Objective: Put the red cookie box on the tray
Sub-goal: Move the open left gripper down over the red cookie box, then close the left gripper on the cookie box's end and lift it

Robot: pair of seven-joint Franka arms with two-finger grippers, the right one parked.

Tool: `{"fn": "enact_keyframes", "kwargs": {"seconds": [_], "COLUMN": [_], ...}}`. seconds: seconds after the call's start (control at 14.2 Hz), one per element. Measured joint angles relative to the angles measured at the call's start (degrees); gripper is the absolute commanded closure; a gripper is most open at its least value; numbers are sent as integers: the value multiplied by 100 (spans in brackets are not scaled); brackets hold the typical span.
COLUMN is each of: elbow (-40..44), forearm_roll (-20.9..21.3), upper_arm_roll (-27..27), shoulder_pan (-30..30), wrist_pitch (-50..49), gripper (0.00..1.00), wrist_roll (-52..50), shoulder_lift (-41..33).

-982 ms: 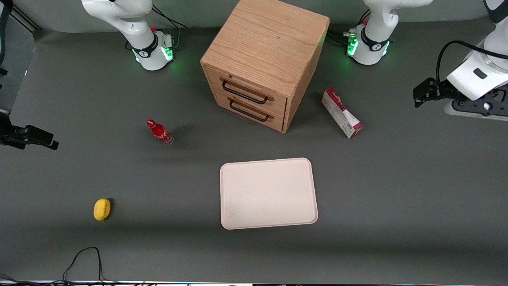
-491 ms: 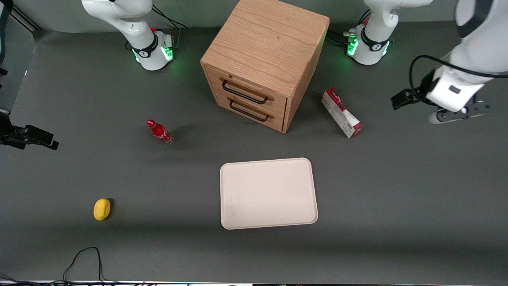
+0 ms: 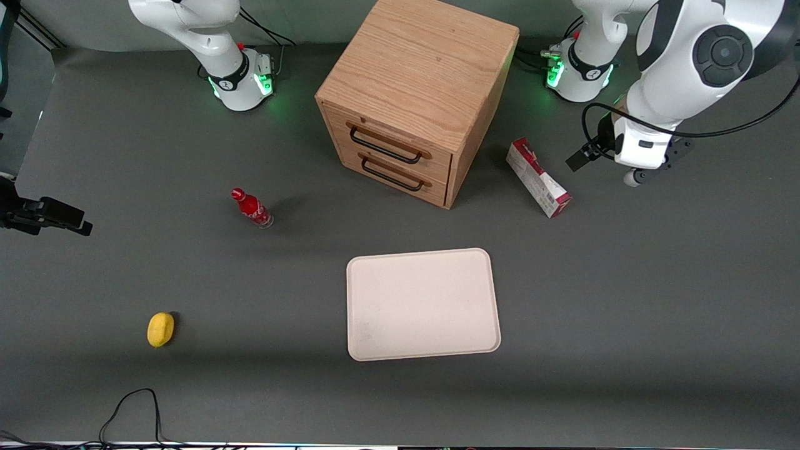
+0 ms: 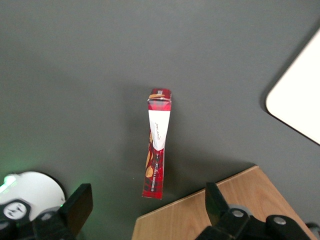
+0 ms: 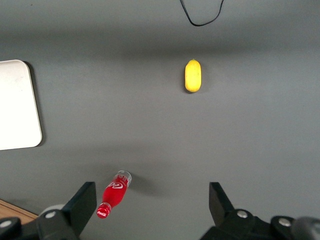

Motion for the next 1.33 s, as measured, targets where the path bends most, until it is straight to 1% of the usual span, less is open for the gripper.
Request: {"fn": "enact_keyframes", "kwargs": {"seconds": [0.21, 0.28, 0.49, 0.63, 0.84, 1.05, 1.33], "elbow": [-576, -1021, -1543, -1919, -2399, -2604, -2765], "forearm_roll": [-14, -43, -195, -248, -286, -288, -288], "upper_arm_roll": [-339, -412, -442, -667, -1009, -1155, -1184], "shoulder_pan": [-4, -3, -3, -3, -15, -16, -16], "wrist_pitch": [652, 1085, 1583, 2263, 3261, 3827, 4369], "gripper": [0, 0, 0, 0, 0, 0, 2], "wrist_roll": [-720, -844, -1094, -1320, -1630, -1669, -1680], "shoulder_lift": [-148, -244, -330, -304, -33, 327, 708]}}
